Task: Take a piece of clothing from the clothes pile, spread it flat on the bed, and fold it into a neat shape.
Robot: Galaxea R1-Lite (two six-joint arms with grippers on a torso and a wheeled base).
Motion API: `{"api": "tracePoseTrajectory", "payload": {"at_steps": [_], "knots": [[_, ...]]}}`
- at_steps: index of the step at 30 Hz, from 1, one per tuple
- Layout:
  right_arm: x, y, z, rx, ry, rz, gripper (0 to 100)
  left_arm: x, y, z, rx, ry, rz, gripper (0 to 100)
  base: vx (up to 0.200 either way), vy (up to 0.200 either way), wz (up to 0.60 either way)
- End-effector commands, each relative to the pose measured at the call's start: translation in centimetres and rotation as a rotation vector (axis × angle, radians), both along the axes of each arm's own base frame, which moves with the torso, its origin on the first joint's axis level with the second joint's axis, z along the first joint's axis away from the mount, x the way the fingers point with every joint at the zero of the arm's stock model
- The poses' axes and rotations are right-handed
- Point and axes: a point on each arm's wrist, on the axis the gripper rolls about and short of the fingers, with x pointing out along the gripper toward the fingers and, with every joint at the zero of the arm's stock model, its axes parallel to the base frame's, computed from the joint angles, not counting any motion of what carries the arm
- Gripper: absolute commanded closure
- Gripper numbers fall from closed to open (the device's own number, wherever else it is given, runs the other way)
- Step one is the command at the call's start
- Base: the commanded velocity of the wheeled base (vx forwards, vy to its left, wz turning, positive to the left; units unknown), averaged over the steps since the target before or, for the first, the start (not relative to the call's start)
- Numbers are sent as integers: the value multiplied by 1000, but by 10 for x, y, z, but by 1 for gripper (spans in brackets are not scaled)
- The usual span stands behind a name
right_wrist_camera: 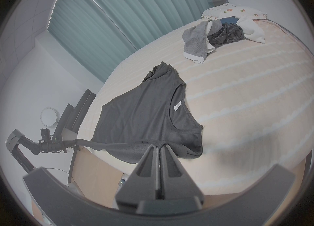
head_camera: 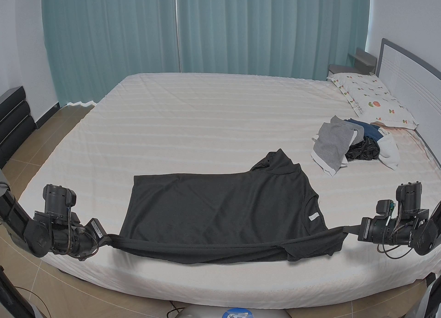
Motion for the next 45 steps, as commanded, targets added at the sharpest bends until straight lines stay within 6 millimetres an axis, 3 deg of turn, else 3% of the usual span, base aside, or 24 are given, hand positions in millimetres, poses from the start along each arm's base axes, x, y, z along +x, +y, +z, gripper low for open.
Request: {"api": "tracePoseTrajectory", "payload": {"at_steps": [1, 13, 30, 38, 45], "knots": [[-8, -2, 3, -1, -8, -10, 100, 9, 7, 12, -6, -36, 31, 100, 0, 0, 0], [-3, 0, 1, 0, 0, -1, 100, 23, 17, -4, -17, 30, 66, 100, 0, 0, 0], [57, 2, -38, -11, 60, -19, 100, 75, 17, -22, -158, 44, 231, 100, 0, 0, 0], [74, 10, -46, -6, 57, -12, 100, 88, 12, -35, -157, 67, 231, 100, 0, 0, 0], [88, 20, -54, 18, 44, -20, 100, 100, 10, -34, -185, 50, 262, 100, 0, 0, 0]]}}
